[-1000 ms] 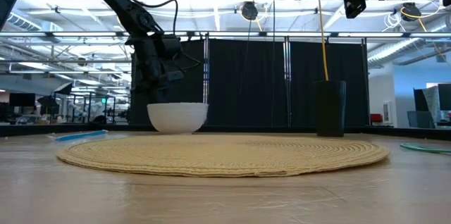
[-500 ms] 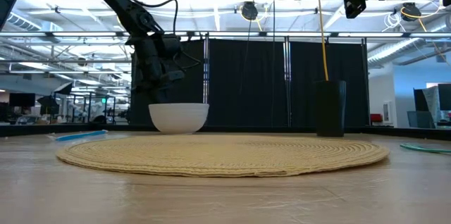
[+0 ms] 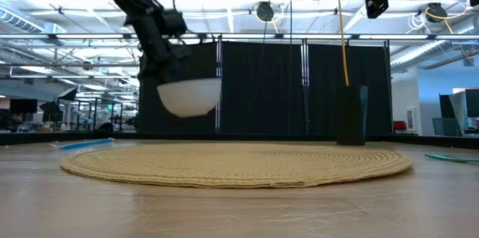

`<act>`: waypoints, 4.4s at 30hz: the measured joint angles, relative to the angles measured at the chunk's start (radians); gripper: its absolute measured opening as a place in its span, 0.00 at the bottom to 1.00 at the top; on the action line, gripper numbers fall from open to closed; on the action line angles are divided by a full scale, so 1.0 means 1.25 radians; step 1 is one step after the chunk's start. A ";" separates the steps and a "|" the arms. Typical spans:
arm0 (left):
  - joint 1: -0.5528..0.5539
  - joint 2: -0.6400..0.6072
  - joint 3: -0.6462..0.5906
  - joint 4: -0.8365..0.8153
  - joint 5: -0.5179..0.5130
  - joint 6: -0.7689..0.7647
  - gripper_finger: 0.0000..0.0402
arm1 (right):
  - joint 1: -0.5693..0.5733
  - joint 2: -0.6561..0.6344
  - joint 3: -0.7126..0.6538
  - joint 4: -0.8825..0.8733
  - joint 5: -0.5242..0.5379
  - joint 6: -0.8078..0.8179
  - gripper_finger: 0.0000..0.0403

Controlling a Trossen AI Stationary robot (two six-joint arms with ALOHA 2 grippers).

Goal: Pick & Place Utensil
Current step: Put the white bowl on the brown mat, then put the blue fork into the white bowl on the brown mat

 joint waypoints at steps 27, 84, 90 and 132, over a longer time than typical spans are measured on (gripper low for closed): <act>-0.271 -0.174 -0.001 -0.063 0.000 -0.049 0.01 | 0.000 0.000 0.000 0.001 0.021 -0.019 0.32; -0.593 0.120 0.022 -0.053 -0.066 -0.133 0.01 | 0.000 0.000 0.001 -0.009 0.038 -0.033 0.32; -0.606 0.120 -0.018 -0.033 -0.070 -0.144 0.01 | 0.000 0.000 0.001 -0.029 0.038 -0.033 0.32; -0.618 -0.103 -0.041 -0.049 -0.210 -0.159 0.46 | 0.000 0.000 0.000 -0.024 0.040 -0.033 0.32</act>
